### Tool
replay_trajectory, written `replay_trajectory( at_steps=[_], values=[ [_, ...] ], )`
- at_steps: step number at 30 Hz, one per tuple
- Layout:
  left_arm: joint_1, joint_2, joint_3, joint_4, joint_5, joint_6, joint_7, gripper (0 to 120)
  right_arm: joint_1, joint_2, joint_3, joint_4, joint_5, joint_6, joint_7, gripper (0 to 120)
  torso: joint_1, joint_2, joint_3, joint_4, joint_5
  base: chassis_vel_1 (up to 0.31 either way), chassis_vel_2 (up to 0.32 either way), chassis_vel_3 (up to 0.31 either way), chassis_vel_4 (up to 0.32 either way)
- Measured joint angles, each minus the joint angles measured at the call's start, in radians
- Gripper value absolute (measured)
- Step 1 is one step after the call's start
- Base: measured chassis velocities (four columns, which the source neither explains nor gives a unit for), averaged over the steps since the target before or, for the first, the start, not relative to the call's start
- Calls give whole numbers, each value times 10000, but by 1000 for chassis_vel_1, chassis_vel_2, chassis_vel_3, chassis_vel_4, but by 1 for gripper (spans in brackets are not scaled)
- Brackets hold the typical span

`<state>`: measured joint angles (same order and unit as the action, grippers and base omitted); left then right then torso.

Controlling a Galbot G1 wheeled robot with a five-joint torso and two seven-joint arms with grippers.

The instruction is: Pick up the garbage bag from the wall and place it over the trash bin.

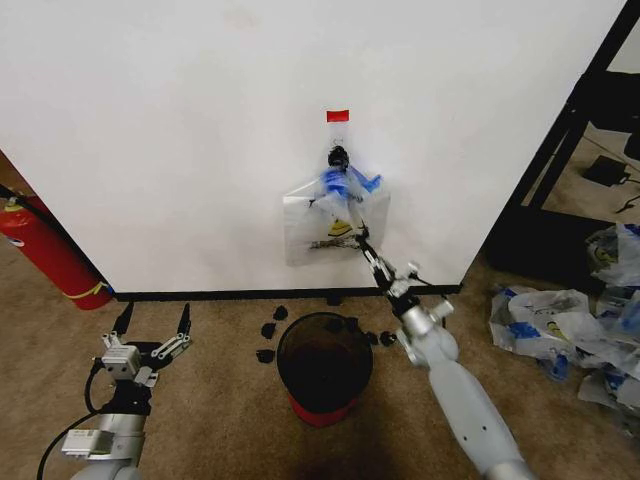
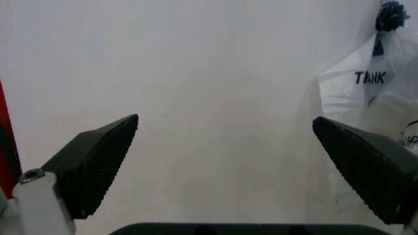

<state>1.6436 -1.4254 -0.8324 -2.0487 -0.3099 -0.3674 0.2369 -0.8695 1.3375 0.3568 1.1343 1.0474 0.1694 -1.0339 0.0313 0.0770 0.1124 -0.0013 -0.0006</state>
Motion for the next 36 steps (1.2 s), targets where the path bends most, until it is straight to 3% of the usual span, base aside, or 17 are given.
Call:
replay_trajectory(
  at_steps=[10,22,36],
  values=[
    [91,120,-50,-167,-168,-15,-2,100,-774,-298,357,-179,-474,100,-568,0,0,0,0,-1,-1,0,0,0,0],
    [183,185,-72,-269,-285,-209,3,100,-1173,-54,653,-628,-854,509,-626,0,1,0,1,0,-2,0,0,0,0],
    [145,271,-21,-244,-405,-250,23,100,-1523,103,569,-464,-810,1174,81,0,1,0,1,-2,-1,0,0,0,0]
  ],
)
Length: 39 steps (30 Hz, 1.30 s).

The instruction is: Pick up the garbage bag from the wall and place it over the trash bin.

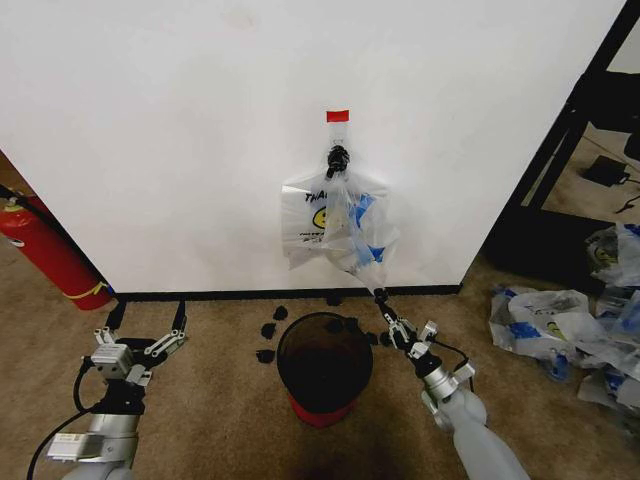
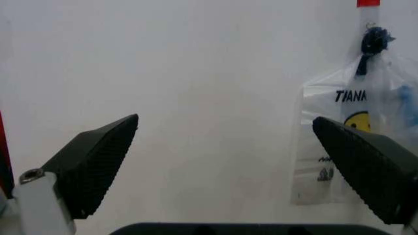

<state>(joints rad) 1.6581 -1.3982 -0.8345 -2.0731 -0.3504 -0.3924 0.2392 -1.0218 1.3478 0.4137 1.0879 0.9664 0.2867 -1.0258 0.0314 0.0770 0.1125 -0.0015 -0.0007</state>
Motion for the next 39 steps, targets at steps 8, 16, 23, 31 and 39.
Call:
replay_trajectory(
  at_steps=[8,16,23,31,39],
  values=[
    [11,39,-46,65,-90,-70,5,100,-165,-552,-545,1727,-12,717,1539,0,0,0,0,4,2,0,0,0,0],
    [-13,96,-126,132,-177,-142,29,100,-449,-2745,-296,3302,-1856,468,-822,11,0,0,0,2,5,0,0,0,0],
    [-83,-12,-38,146,-45,-165,123,100,-43,-4306,261,4393,-1487,-196,-1336,35,0,0,0,-1,-2,0,0,0,0],
    [-231,-123,65,187,142,-5,124,100,728,-5516,-829,6078,-1578,-837,2833,65,0,-2,0,2,1,0,0,0,0],
    [-313,-227,56,493,178,-89,105,100,2882,-6685,-2229,6322,-2825,-1804,3399,95,0,-2,0,4,-3,0,0,0,0]
  ],
)
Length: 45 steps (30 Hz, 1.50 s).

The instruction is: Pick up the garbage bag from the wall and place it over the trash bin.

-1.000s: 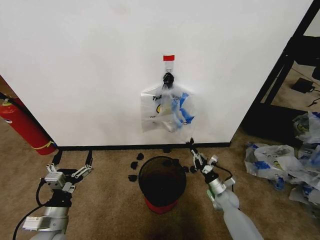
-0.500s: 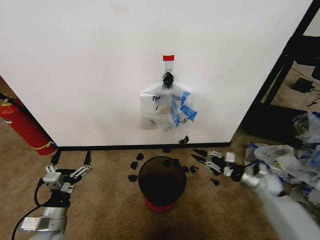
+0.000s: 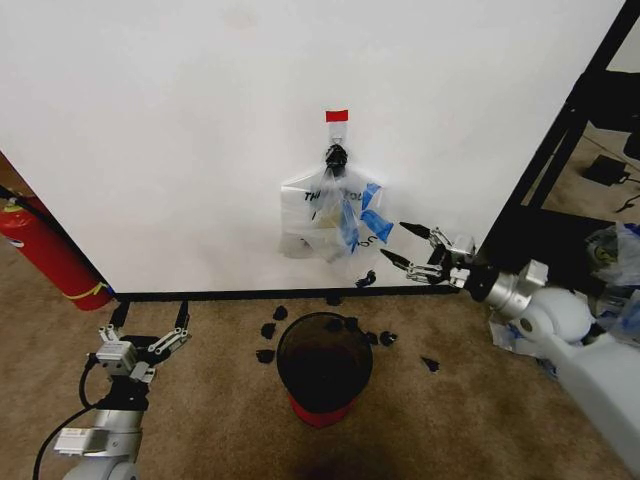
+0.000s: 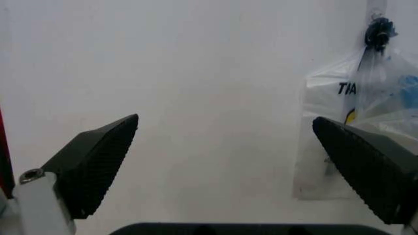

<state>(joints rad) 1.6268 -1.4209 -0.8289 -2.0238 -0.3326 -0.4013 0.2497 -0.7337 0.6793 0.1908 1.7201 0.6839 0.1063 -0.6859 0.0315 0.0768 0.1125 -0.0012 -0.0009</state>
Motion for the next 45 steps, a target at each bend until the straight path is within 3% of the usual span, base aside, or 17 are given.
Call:
replay_trajectory(
  at_steps=[4,12,33,40,45],
  values=[
    [-48,-26,-12,83,2,-57,-12,100,1231,-113,-436,-603,-509,-795,-352,100,0,0,0,-2,-2,0,0,0,0],
    [-78,-4,-52,141,-53,-106,-34,100,1671,145,-693,-1401,-868,-934,-1254,99,0,0,0,-3,4,0,0,0,0],
    [-56,23,-90,149,-76,-126,-67,100,1391,724,-810,-2188,-1418,387,-754,20,0,2,0,-3,1,0,0,0,0],
    [-47,-66,-71,127,-22,-127,-64,100,1381,652,-756,-2216,-1430,447,-630,0,0,2,-1,-2,1,0,0,0,0],
    [-54,-114,-45,87,60,-109,-63,100,1295,582,-577,-2312,-1457,437,-752,0,0,2,-1,-3,2,0,0,0,0]
  ],
)
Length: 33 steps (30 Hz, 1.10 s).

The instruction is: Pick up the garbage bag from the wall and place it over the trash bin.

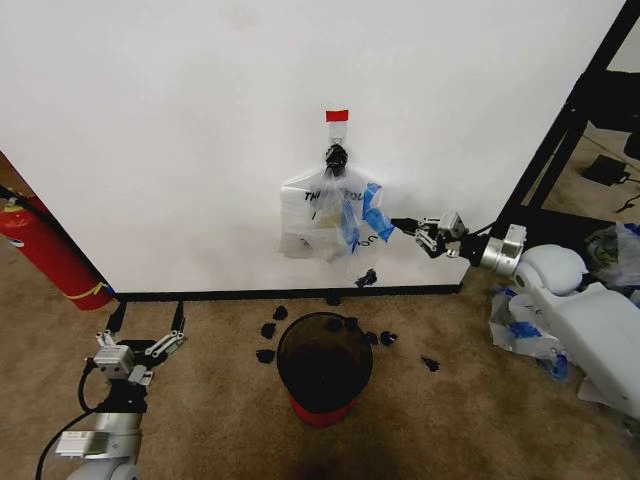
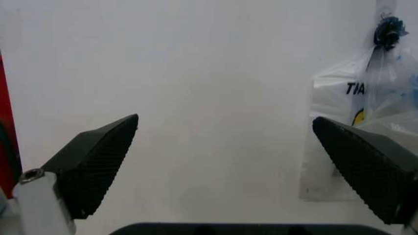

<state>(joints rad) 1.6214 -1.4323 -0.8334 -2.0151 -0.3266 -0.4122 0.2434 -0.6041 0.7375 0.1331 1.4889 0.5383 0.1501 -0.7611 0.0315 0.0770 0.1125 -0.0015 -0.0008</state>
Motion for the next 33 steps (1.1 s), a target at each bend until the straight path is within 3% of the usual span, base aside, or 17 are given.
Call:
replay_trajectory(
  at_steps=[14,21,26,28,33],
  values=[
    [-30,-89,70,15,137,17,6,100,-123,108,-235,-18,401,351,214,1,0,0,0,1,-1,0,0,0,0],
    [-44,-44,48,110,120,14,6,100,78,307,-525,27,287,460,284,19,0,0,0,2,-1,0,0,0,0],
    [-88,-2,20,195,82,1,6,100,208,398,-659,10,39,499,281,40,0,0,0,0,-1,0,0,0,0],
    [-103,-2,22,206,81,-1,6,100,254,431,-672,-49,-132,530,280,43,0,0,0,0,-2,0,0,0,0],
    [-158,-3,37,267,80,-4,5,100,357,582,-669,-361,-1080,738,288,67,0,0,0,0,-1,0,0,0,0]
  ],
)
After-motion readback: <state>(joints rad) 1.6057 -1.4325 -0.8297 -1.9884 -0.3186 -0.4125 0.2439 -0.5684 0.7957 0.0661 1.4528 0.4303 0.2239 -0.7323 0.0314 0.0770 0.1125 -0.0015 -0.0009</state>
